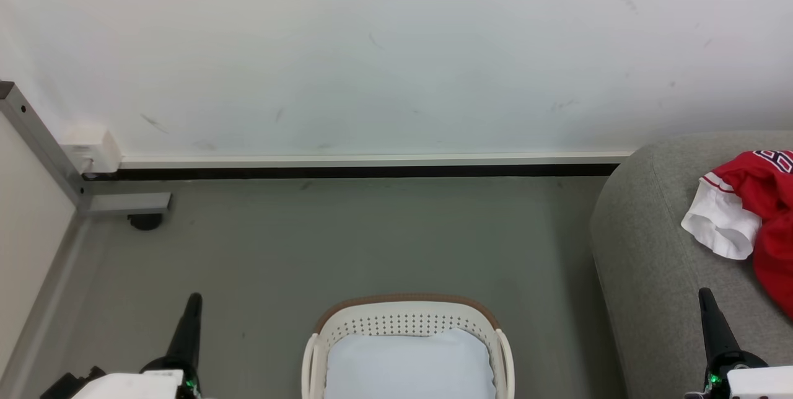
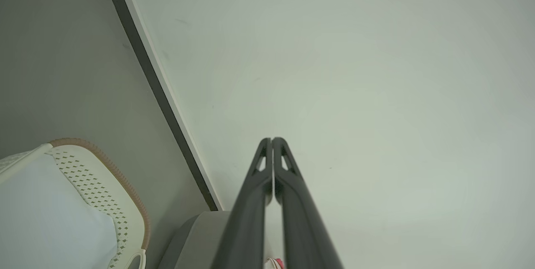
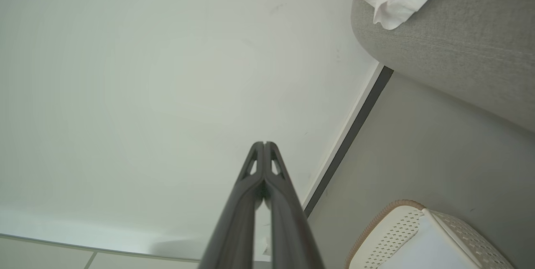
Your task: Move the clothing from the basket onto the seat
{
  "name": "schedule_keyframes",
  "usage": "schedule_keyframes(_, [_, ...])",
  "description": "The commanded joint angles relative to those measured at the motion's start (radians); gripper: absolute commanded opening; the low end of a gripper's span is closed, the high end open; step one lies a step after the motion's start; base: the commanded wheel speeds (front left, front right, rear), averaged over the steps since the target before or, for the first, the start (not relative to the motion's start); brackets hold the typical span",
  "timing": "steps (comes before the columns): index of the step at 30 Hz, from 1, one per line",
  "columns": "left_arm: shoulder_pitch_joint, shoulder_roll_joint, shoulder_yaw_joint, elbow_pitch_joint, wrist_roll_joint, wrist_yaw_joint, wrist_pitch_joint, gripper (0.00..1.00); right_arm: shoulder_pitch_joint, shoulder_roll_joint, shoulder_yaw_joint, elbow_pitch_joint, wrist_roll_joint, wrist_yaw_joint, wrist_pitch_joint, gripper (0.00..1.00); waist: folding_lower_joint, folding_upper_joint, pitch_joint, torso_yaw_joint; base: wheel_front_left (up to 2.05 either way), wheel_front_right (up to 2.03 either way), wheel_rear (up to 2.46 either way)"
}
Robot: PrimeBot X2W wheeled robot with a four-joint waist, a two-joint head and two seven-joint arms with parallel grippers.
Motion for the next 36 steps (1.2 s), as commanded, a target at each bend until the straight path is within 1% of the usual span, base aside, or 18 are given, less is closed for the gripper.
schedule_keyframes(1, [-0.013, 0.003, 0.005, -0.001, -0.022, -0.007, 0.008, 0.0, -0.018, -0.003, -0.006, 0.0, 0.019, -0.001, 0.004, 0.0, -0.0001, -0.0001, 0.0, 0.0, 0.0, 0.0, 0.0])
schedule_keyframes(26, [-0.03, 0.0, 0.014, 0.011, -0.195, -0.009, 0.054, 0.0, -0.031, 0.003, -0.038, 0.01, 0.172, -0.002, 0.056, 0.0, -0.0001, -0.0001, 0.0, 0.02, 0.0, 0.0, 0.0])
schedule_keyframes(36, [-0.03, 0.0, 0.014, 0.01, -0.196, -0.009, 0.055, 0.0, -0.031, 0.005, -0.041, 0.01, 0.169, -0.002, 0.057, 0.0, -0.0001, -0.0001, 0.0, 0.021, 0.0, 0.0, 0.0])
